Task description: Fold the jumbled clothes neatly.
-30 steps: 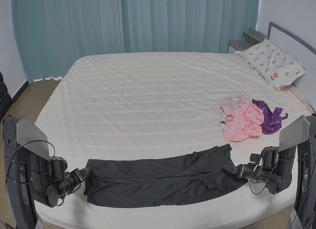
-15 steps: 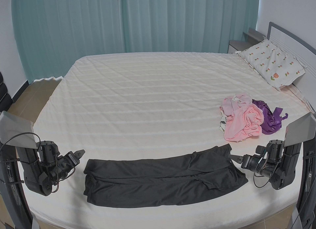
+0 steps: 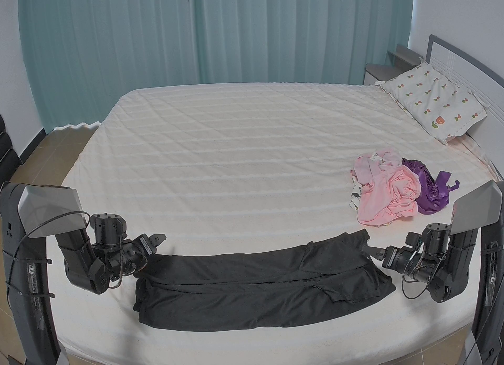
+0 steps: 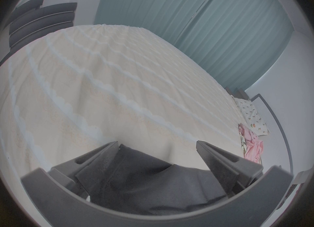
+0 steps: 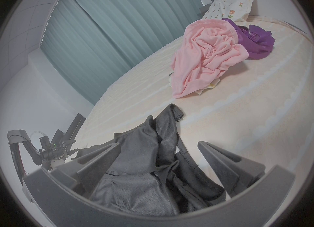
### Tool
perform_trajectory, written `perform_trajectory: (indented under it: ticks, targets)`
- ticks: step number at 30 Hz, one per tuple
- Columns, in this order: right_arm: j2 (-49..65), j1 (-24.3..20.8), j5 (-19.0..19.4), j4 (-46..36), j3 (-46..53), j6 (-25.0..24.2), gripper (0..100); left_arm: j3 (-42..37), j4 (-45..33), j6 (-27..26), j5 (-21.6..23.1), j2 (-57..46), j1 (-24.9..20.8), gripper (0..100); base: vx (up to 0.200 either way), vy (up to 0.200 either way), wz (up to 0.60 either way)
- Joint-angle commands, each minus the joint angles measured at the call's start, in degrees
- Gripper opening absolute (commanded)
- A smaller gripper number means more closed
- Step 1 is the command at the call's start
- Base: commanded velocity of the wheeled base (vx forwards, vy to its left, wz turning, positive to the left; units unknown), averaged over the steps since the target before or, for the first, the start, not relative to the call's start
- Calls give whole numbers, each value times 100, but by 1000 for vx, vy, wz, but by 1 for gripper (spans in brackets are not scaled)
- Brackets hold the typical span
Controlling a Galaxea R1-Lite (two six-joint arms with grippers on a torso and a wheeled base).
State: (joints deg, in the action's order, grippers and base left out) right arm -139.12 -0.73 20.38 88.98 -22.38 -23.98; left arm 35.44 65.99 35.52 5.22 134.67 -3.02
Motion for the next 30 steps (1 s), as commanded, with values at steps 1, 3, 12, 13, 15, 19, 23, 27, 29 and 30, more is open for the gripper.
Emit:
perform_trajectory:
  ticks: [1,3,12,13,15,19,23,27,29,30]
  targets:
    - [-80,-32,-26,58,-12,-2,100,7,55,-37,-38,253,-76,100,0,0,0]
    - [-98,-50,-43,58,-12,-2,100,16,72,-46,-56,270,-76,100,0,0,0]
    - [-115,-67,-70,58,-38,-2,100,-239,204,-81,-100,209,-76,100,0,0,0]
    - [-115,-67,-61,58,-38,-2,100,-292,265,-98,-126,191,-76,100,0,0,0]
    - [-115,-67,-70,58,-38,-2,100,-362,345,-186,-232,174,-67,100,0,0,0]
    - [-186,-67,-70,58,-91,-2,100,-371,380,-239,-302,191,-58,100,0,0,0]
    - [-186,-67,-78,58,-188,-2,100,-345,362,-248,-293,218,-40,100,0,0,0]
    - [-151,-67,-78,49,-319,-10,100,-204,336,-248,-293,297,-40,0,0,0,0]
    - [-142,-103,-78,23,-416,-10,100,-98,336,-239,-311,385,-40,0,0,0,0]
    - [-151,-147,-87,23,-469,-19,100,-98,345,-239,-320,376,-32,0,0,0,0]
